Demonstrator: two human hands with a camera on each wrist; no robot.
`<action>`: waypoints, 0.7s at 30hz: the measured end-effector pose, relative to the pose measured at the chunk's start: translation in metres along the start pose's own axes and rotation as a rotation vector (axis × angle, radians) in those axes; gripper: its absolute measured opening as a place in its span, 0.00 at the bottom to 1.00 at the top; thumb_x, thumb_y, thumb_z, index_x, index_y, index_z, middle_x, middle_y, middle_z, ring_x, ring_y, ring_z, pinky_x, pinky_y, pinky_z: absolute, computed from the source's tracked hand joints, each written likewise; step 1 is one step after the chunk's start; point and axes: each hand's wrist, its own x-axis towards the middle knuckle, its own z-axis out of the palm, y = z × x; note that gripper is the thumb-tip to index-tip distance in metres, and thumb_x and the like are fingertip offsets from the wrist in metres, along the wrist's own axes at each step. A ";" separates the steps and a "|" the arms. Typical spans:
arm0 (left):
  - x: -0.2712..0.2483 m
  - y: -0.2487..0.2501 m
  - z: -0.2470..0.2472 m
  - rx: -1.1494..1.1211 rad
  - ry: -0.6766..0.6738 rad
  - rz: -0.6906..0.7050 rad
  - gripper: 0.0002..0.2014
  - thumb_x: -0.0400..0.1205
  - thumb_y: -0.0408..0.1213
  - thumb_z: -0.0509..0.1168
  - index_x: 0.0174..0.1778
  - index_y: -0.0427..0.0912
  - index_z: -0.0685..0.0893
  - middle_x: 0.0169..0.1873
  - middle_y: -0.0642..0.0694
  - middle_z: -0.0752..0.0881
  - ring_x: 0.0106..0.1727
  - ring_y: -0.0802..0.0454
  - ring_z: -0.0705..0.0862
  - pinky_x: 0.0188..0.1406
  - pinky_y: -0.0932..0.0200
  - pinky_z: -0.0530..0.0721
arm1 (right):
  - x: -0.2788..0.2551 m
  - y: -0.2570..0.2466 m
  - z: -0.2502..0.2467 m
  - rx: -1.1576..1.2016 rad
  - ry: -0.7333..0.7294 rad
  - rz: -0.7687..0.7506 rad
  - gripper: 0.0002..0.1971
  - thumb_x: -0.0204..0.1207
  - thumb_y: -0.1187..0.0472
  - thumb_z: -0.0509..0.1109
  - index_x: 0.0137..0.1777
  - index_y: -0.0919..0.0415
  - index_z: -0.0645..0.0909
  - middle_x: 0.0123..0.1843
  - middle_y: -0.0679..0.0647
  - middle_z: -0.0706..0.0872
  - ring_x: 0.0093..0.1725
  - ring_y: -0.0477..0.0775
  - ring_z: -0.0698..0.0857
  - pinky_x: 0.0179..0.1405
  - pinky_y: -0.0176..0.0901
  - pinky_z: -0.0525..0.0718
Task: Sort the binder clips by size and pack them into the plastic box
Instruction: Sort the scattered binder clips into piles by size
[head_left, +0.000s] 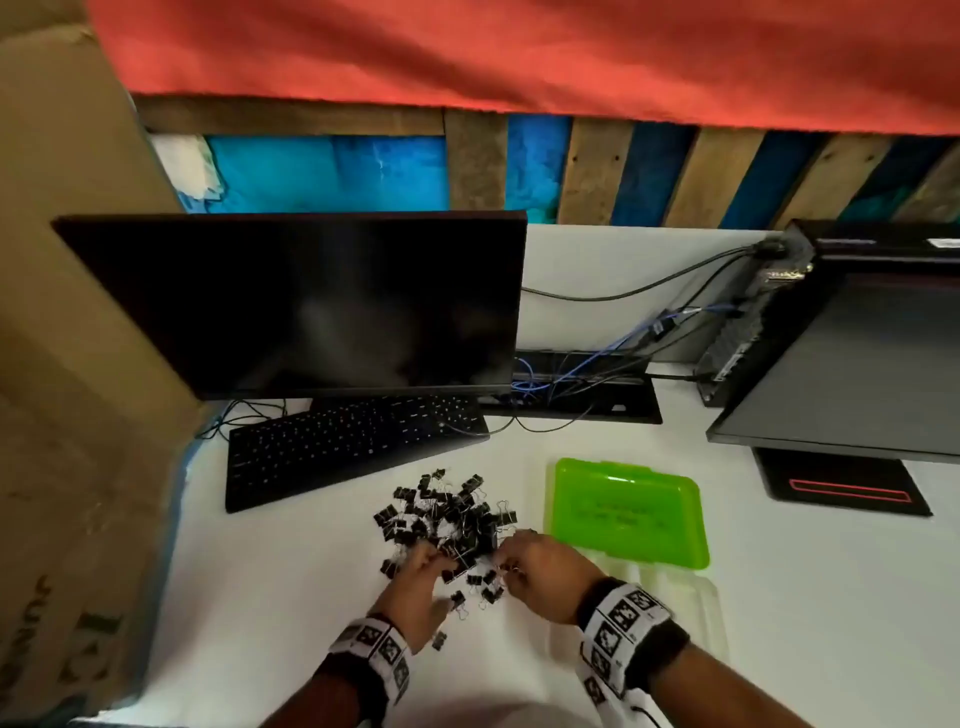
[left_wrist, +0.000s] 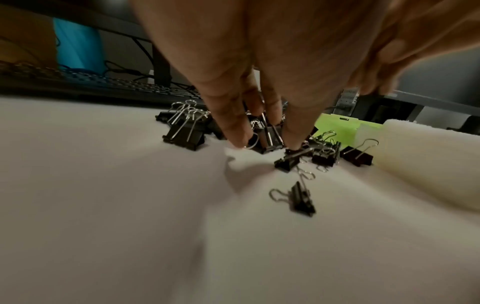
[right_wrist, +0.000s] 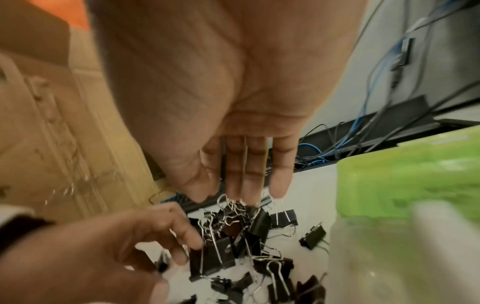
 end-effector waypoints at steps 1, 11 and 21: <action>0.004 -0.001 -0.001 -0.002 -0.018 0.023 0.20 0.80 0.40 0.66 0.68 0.54 0.73 0.65 0.58 0.65 0.63 0.60 0.73 0.71 0.62 0.74 | 0.012 0.000 0.002 -0.044 0.032 0.009 0.15 0.78 0.57 0.60 0.63 0.52 0.77 0.62 0.53 0.81 0.58 0.55 0.82 0.56 0.48 0.82; 0.037 -0.002 -0.025 0.083 0.031 0.095 0.19 0.82 0.46 0.61 0.70 0.56 0.72 0.67 0.57 0.70 0.56 0.55 0.80 0.58 0.60 0.80 | 0.084 0.002 0.009 -0.010 0.000 0.211 0.21 0.76 0.61 0.63 0.70 0.51 0.73 0.62 0.58 0.81 0.59 0.62 0.83 0.60 0.50 0.82; 0.048 0.001 -0.041 -0.059 -0.007 0.137 0.07 0.84 0.44 0.58 0.56 0.58 0.75 0.52 0.56 0.84 0.50 0.57 0.82 0.52 0.56 0.83 | 0.078 0.023 -0.013 0.234 0.098 0.323 0.16 0.71 0.68 0.66 0.58 0.54 0.80 0.34 0.49 0.87 0.37 0.47 0.84 0.41 0.32 0.77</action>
